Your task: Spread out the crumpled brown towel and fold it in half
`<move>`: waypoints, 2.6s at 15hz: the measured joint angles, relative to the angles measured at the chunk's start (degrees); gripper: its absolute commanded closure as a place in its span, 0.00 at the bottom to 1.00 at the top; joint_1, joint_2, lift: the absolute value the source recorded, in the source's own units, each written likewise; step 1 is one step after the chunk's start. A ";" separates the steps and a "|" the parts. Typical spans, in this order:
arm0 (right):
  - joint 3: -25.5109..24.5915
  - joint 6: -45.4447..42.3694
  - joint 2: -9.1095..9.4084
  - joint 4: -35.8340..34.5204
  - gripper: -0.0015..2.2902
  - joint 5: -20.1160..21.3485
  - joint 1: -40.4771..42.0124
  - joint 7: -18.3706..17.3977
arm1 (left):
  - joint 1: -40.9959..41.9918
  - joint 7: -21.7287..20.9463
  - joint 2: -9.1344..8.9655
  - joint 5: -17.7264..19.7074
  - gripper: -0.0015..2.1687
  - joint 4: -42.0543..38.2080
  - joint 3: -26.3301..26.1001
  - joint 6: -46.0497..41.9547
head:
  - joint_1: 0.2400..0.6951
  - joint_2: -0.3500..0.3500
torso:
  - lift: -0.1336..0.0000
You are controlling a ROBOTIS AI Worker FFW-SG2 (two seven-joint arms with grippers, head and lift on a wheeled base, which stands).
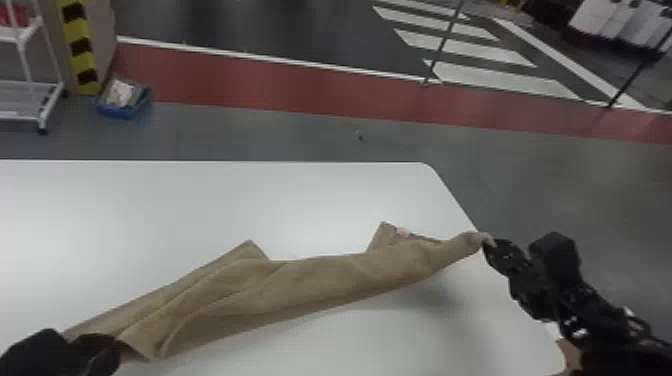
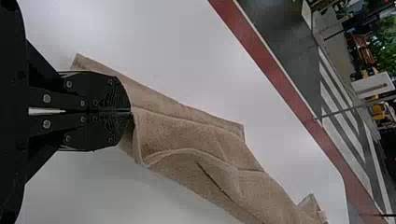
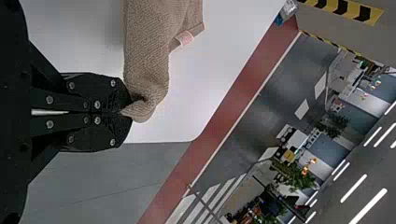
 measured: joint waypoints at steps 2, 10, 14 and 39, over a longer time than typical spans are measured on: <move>-0.30 1.89 -0.33 -0.02 0.61 -0.02 -1.03 0.01 | 0.13 2.65 0.08 0.01 0.00 0.20 -0.33 0.04 | 1.00 0.00 | 0.07; -1.37 1.93 -1.09 0.71 0.61 0.00 -1.68 0.54 | 1.45 4.42 0.21 -0.62 0.10 0.26 5.43 1.12 | 1.00 0.00 | 0.07; -1.10 -4.77 -0.64 1.03 0.41 0.00 1.43 0.70 | 0.17 4.77 0.08 -0.62 0.10 3.41 5.67 -3.99 | 1.00 0.00 | 0.07; -7.57 -14.95 -12.05 7.58 0.18 16.38 8.32 6.21 | -0.23 5.74 0.15 0.42 0.10 5.34 5.35 -4.36 | 1.00 0.00 | 0.07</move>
